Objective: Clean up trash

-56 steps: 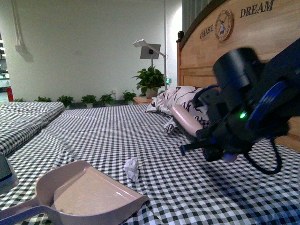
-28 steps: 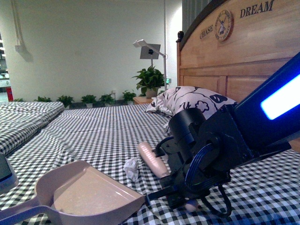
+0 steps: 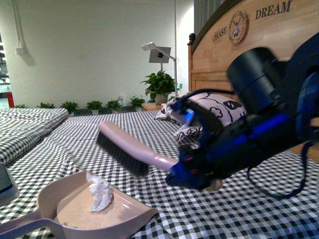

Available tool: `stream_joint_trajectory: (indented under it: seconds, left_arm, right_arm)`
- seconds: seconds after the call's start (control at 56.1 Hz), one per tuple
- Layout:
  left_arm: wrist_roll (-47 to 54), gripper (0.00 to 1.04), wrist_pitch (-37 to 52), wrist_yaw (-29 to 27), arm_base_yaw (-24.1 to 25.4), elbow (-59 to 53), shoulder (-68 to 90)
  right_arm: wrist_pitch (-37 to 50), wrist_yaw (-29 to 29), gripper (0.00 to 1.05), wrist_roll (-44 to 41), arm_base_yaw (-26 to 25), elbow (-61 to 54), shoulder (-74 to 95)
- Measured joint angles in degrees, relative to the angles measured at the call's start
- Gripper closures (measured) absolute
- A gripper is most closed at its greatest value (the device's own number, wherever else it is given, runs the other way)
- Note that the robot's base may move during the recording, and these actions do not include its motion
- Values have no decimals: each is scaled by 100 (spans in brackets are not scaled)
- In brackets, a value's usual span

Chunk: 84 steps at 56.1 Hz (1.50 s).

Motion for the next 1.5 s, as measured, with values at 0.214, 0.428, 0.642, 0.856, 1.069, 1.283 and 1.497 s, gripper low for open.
stream_joint_trajectory:
  seconds: [0.214, 0.428, 0.642, 0.856, 1.069, 1.283, 1.497]
  left_arm:
    - [-2, 76, 0, 0, -2, 0, 0]
    - [-162, 77, 382, -20, -2, -107, 2]
    - [-1873, 77, 2557, -540, 31, -706, -146]
    - [-2428, 77, 3742, -1423, 76, -1226, -704]
    - [-2439, 77, 4240, -1950, 59, -1928, -1864]
    - [-2559, 77, 3477, -2065, -229, -2645, -3698]
    - [-2747, 77, 2599, -2238, -474, -2975, -5158]
  right_arm:
    - [629, 391, 85, 39, -501, -859, -391]
    - [1598, 931, 85, 802, -1222, -1738, -1311]
    - [1884, 470, 85, 1287, -2173, -2719, -2627]
    - [1853, -116, 85, 1681, -2868, -3099, -3877]
    - [1738, -669, 85, 2371, -3259, -3200, -5209]
    - [1392, -765, 85, 3029, -3399, -3296, -6255]
    - [905, 317, 85, 3609, -2863, -3338, -6981]
